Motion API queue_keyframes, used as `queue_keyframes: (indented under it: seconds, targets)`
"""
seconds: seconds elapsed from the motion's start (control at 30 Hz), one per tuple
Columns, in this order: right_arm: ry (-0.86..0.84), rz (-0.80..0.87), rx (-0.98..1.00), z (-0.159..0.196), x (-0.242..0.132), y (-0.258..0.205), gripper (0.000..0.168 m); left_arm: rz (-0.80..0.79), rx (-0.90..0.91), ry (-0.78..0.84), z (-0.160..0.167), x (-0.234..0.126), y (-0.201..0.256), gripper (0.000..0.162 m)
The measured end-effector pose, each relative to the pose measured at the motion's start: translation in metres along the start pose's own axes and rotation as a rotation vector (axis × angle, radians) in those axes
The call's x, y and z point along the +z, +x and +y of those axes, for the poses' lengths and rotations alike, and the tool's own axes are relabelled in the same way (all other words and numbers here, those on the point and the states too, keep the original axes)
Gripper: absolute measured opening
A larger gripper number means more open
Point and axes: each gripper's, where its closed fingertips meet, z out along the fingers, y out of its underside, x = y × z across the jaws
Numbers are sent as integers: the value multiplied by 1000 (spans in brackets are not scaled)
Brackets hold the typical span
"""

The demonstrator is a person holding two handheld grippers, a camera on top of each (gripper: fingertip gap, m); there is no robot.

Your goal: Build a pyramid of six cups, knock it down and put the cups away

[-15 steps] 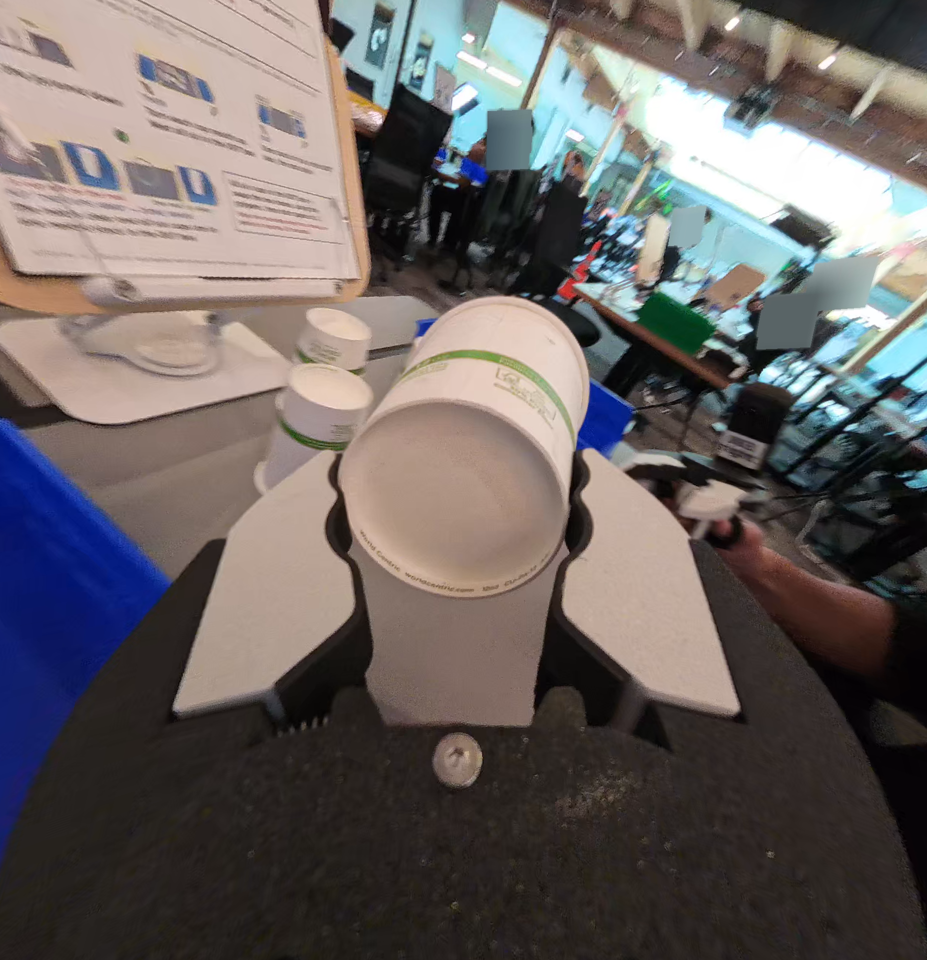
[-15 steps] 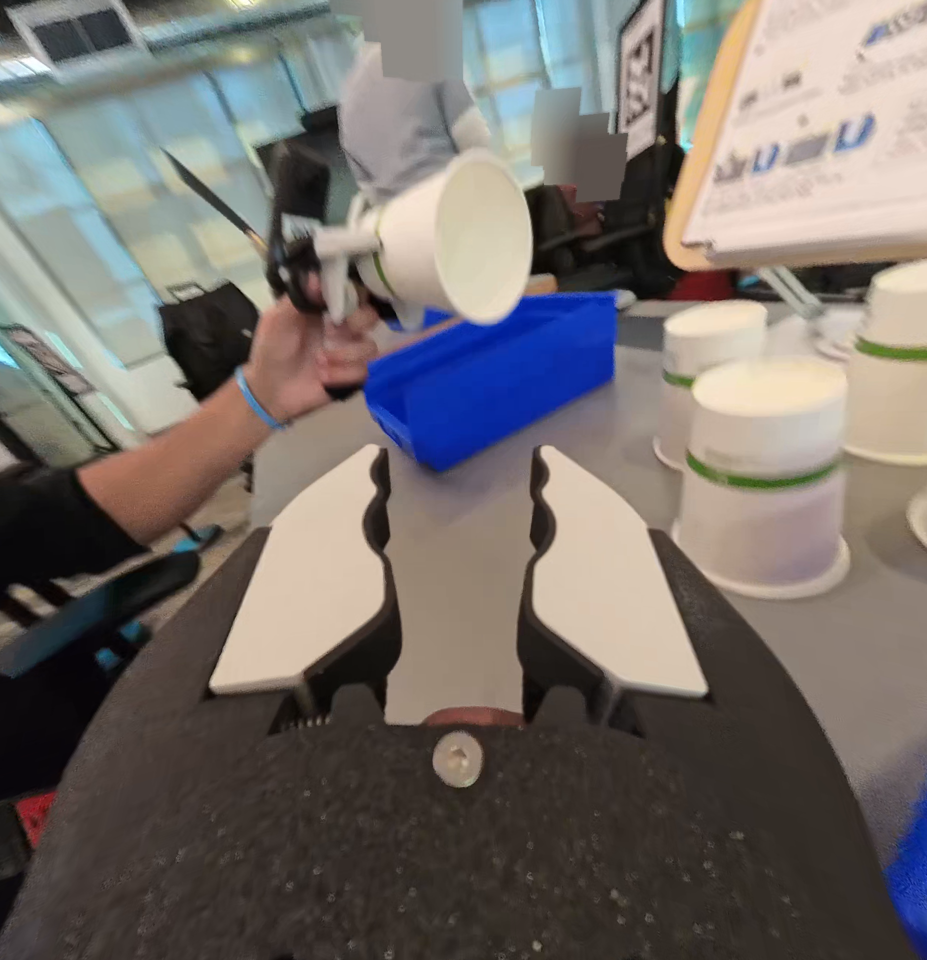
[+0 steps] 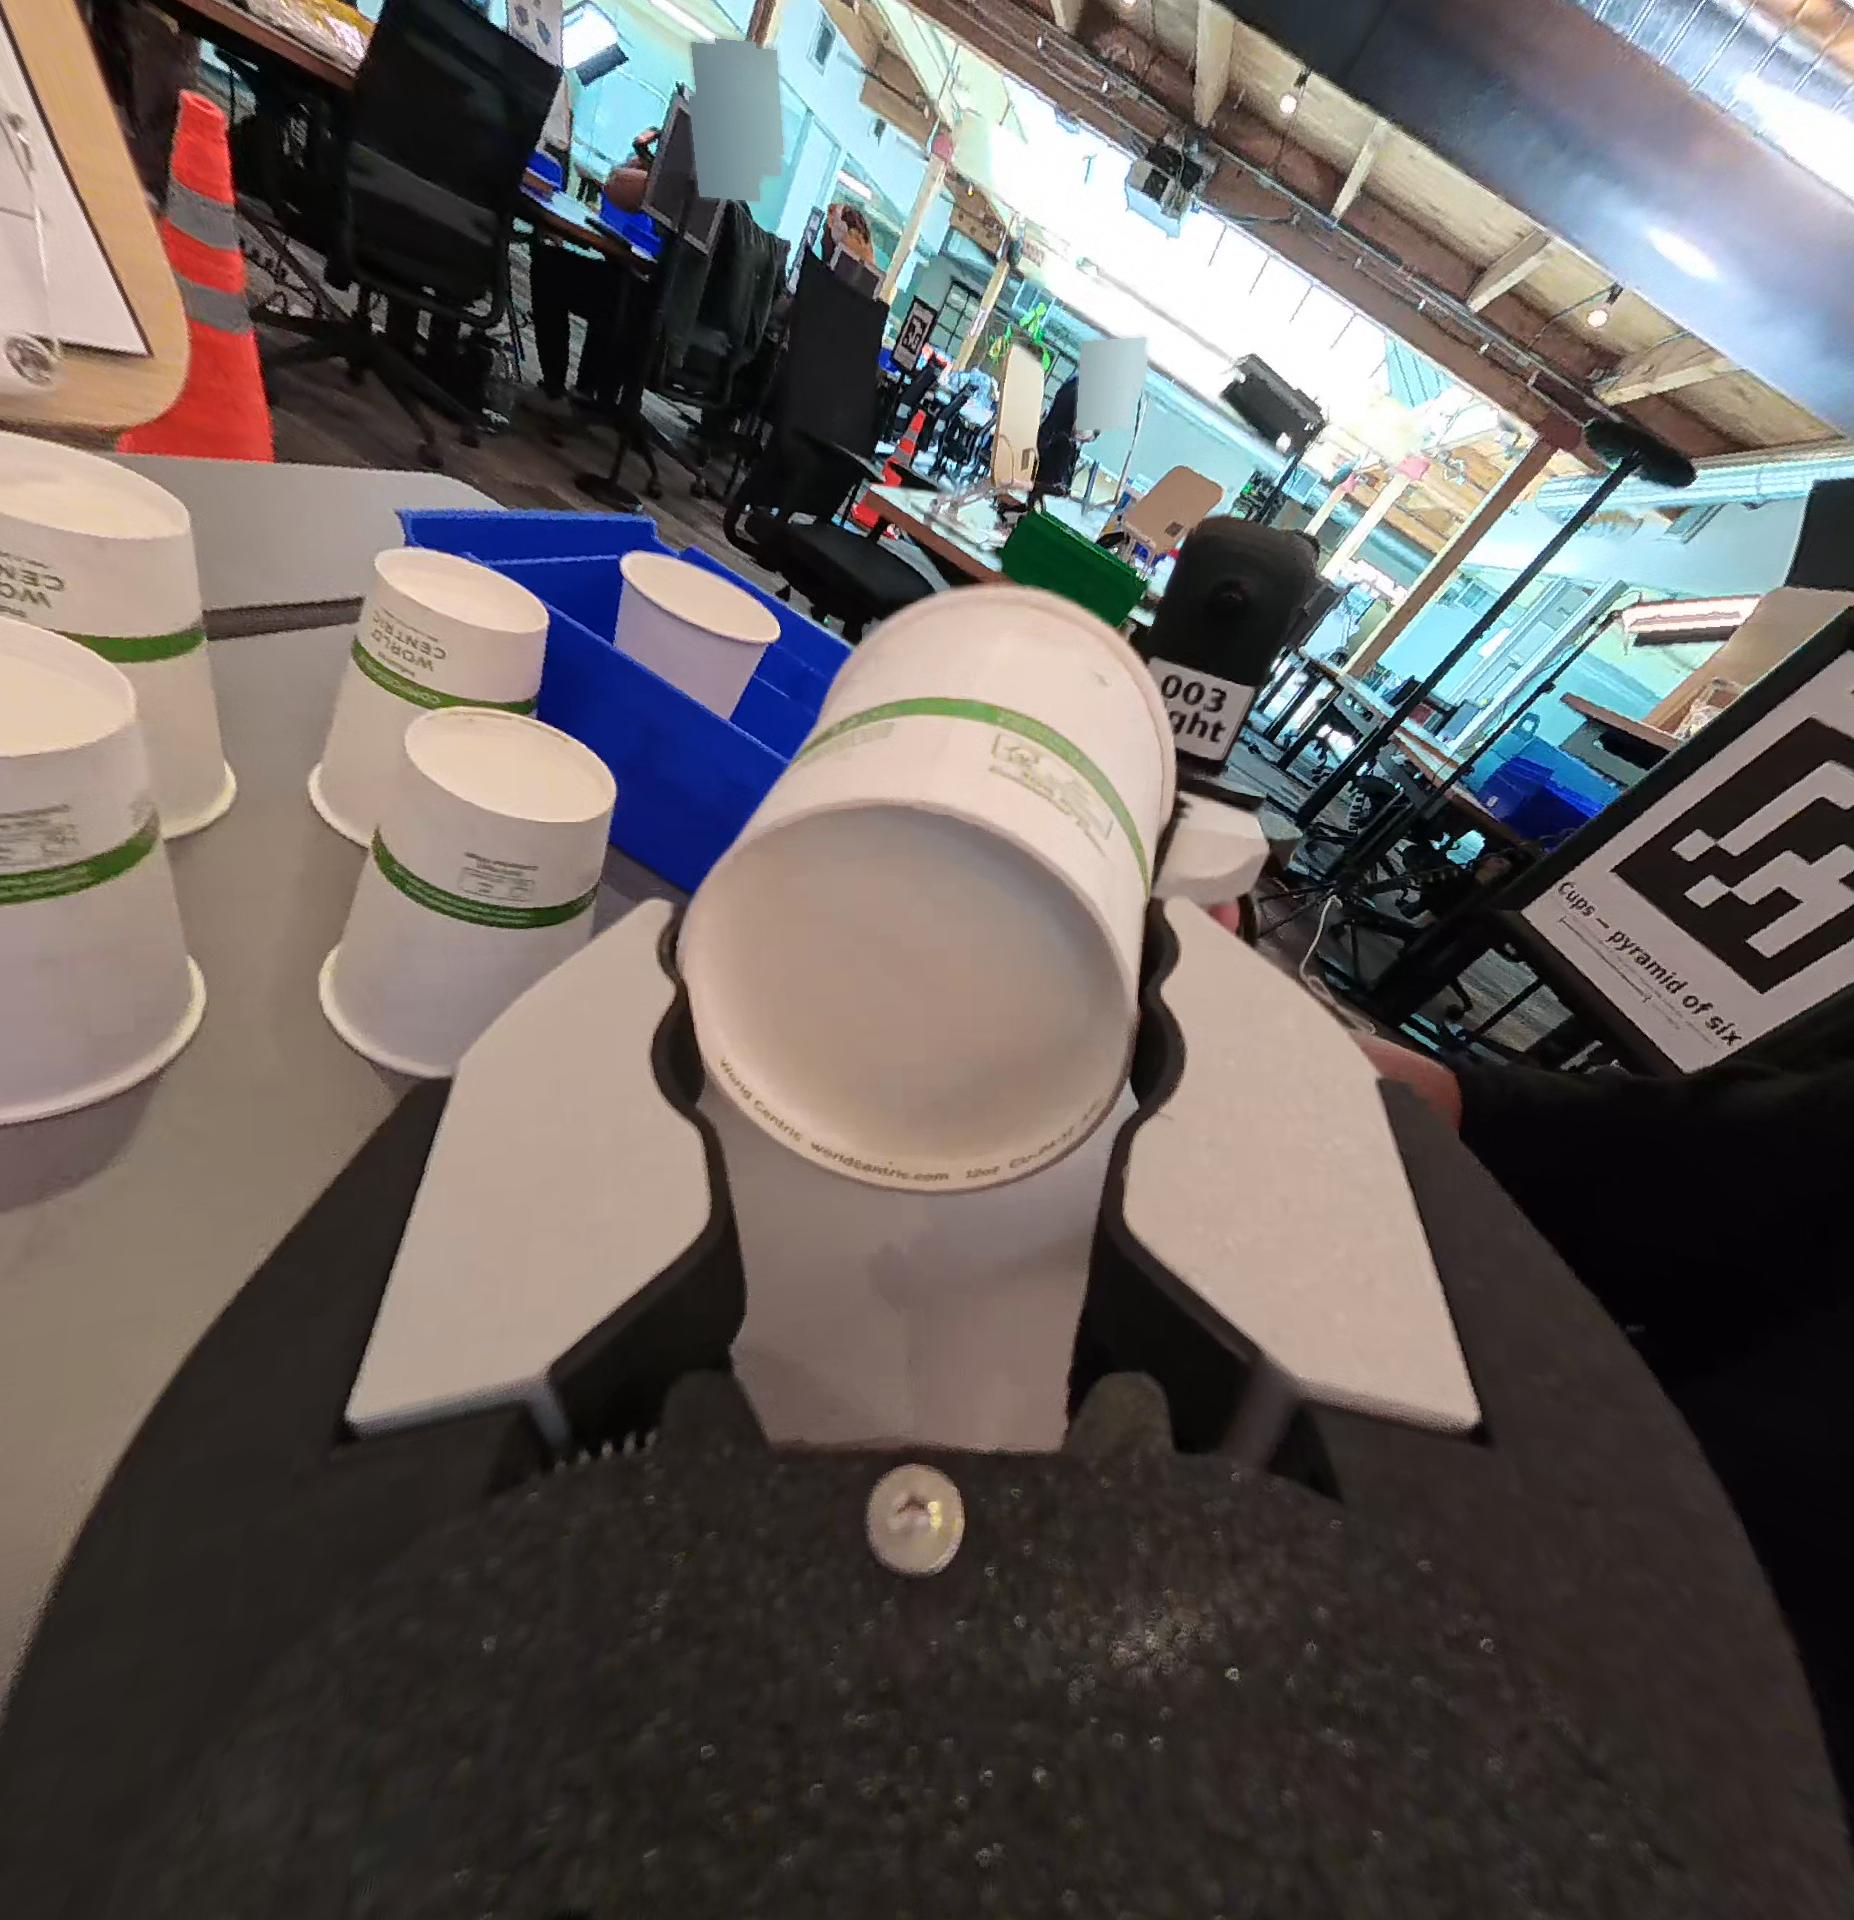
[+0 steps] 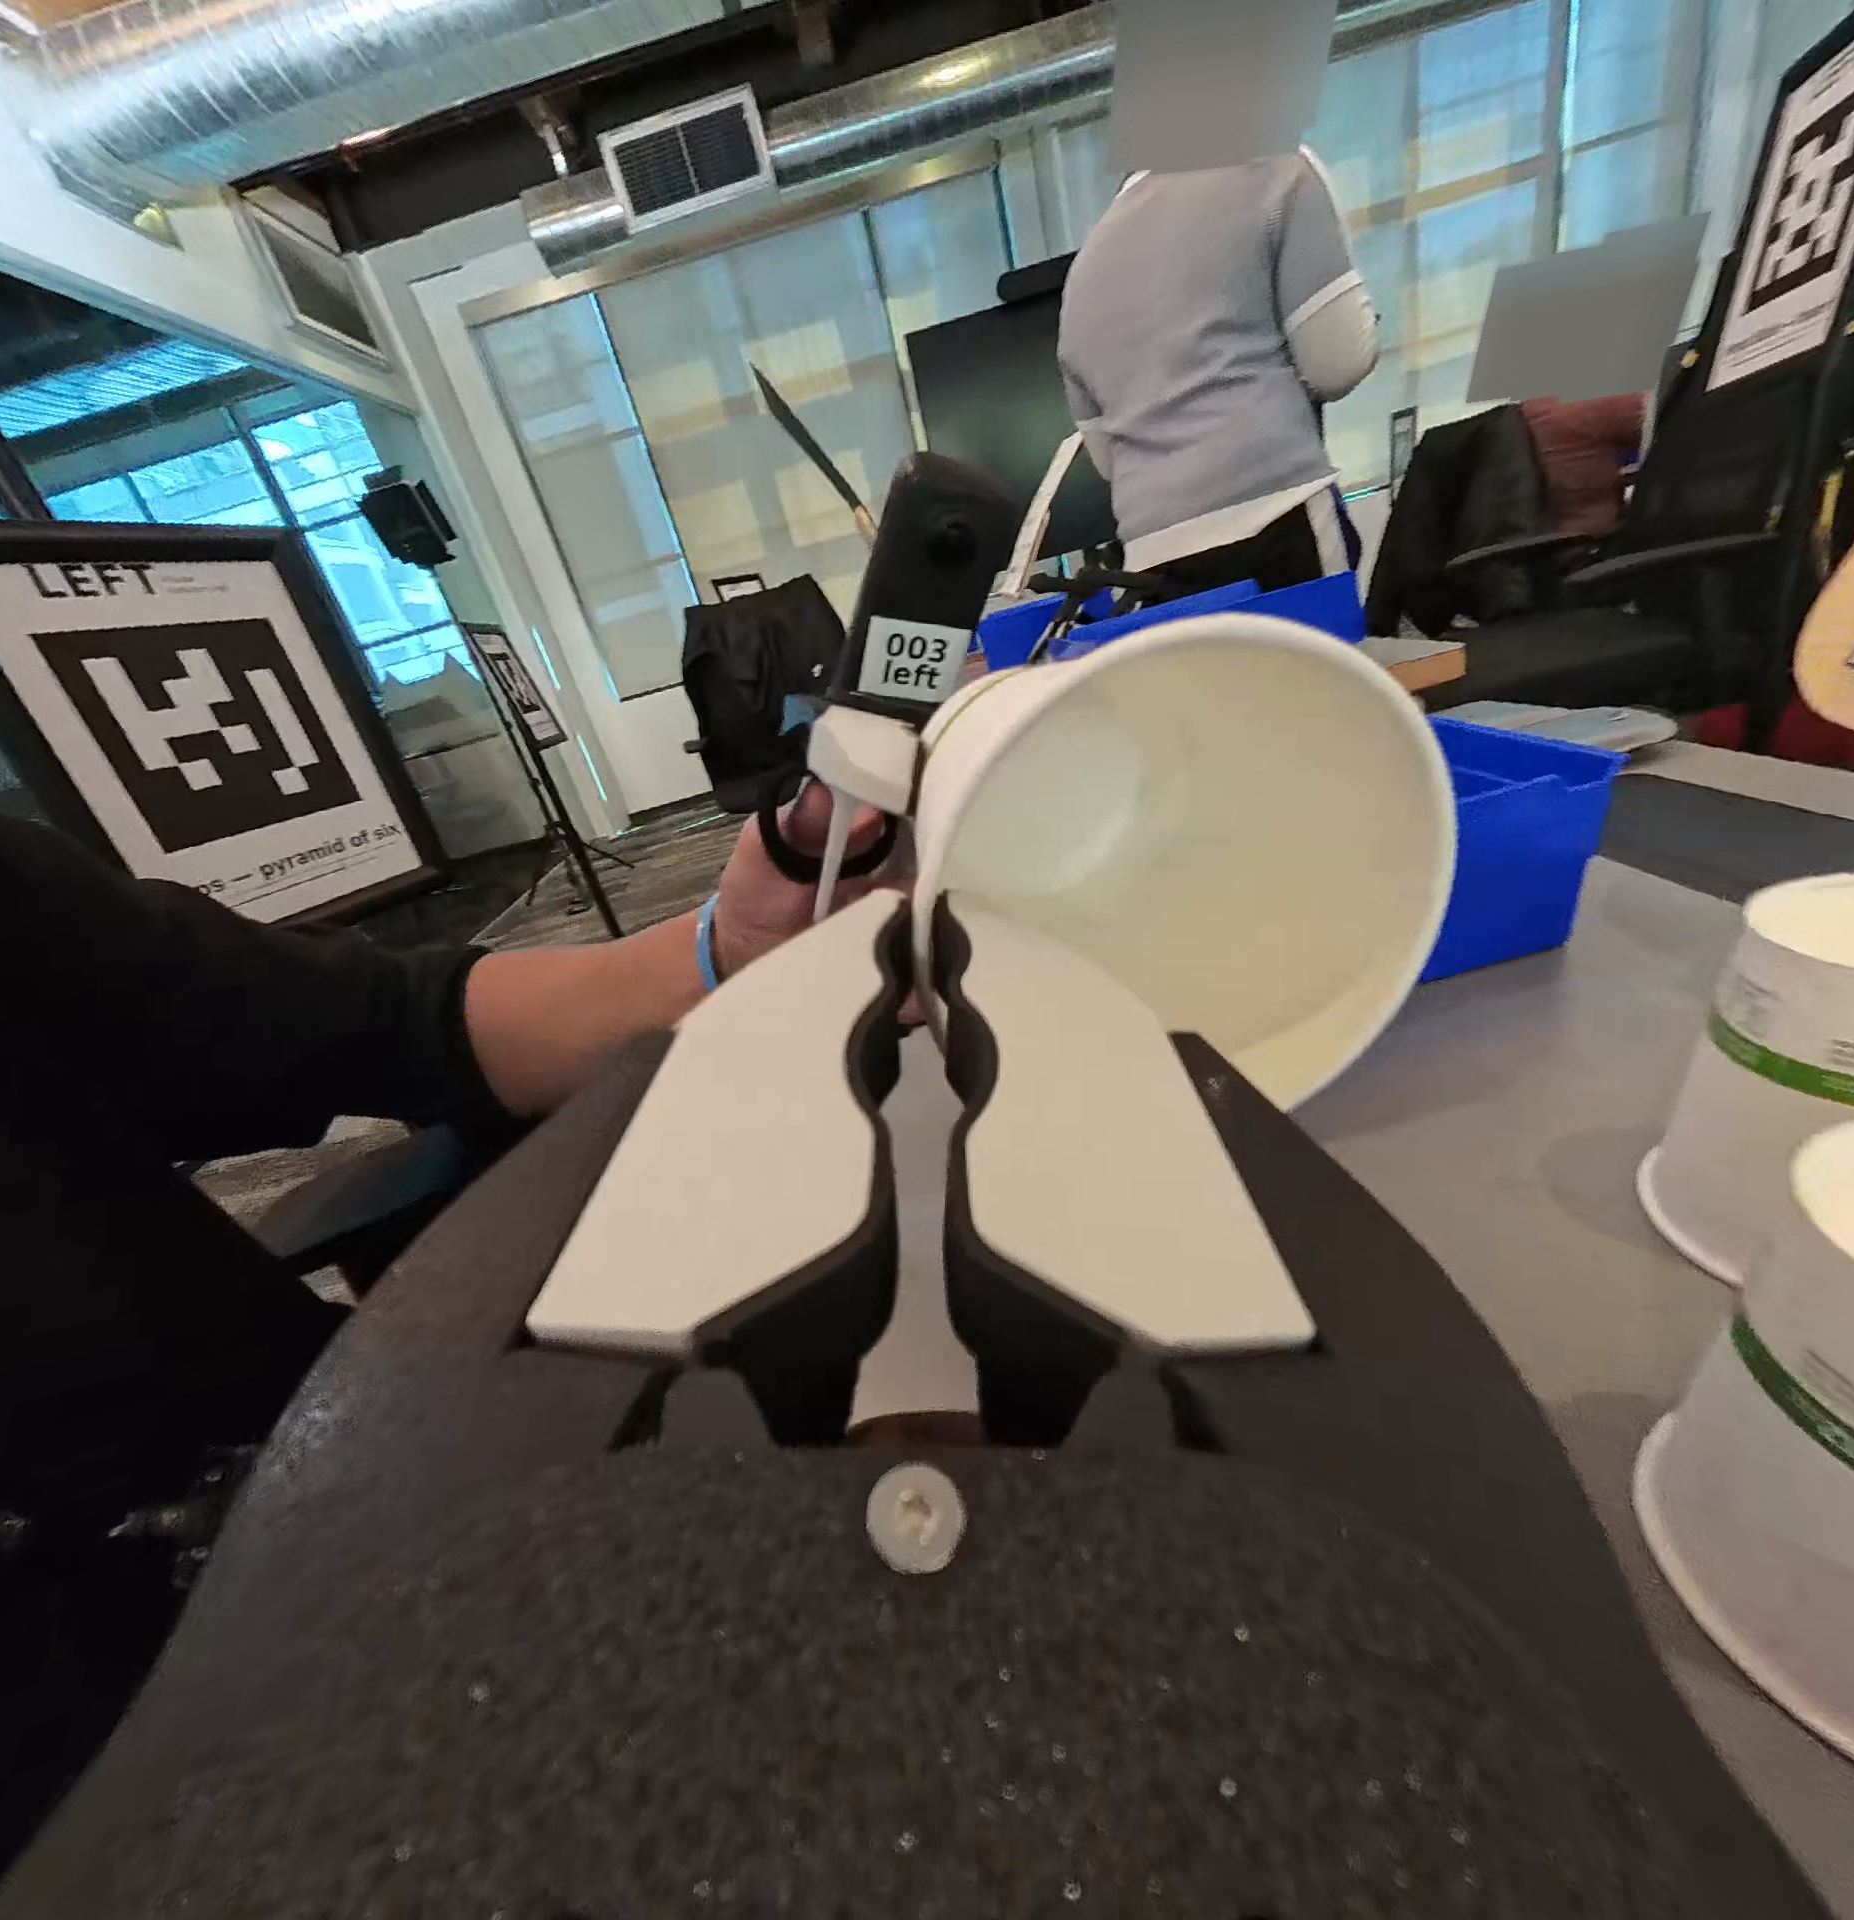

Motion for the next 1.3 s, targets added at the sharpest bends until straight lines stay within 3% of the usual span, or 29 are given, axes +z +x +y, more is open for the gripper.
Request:
queue_keyframes:
  seconds: [0.1, 0.17, 0.33, 0.43, 0.53, 0.67, 0.83, 1.1, 1.2, 1.3]
  targets:
    - [1, 39, 10, 1, -12, 7, 2, -54, 25, -5, 10, 2, -1, 82]
    - [-1, 81, -12, -6, -24, 12, 2, -139, 43, -16, 21, -3, -6, 94]
    - [-79, 359, -279, -81, -83, 37, 2, -254, 65, -53, 73, -20, 5, 87]
    - [-296, 629, -513, -131, -126, 71, 2, -298, 127, -135, 103, -21, 11, 85]
    - [-641, 733, -641, -153, -156, 112, 2, -246, 96, -197, 117, -12, 25, 81]
    - [-1071, 716, -452, -132, -198, 164, 2, -115, 35, -214, 123, 0, 54, 80]
    - [-1393, 676, -260, -82, -234, 201, 2, -144, 121, -273, 133, 1, 54, 80]
    - [-1521, 556, 25, -5, -244, 223, 3, -131, 139, -301, 139, 2, 60, 79]
    - [-1541, 503, 135, 13, -244, 215, 24, -119, 146, -325, 145, 3, 61, 79]
    - [-1573, 521, 87, 17, -249, 217, 25, -110, 146, -347, 151, 5, 62, 80]
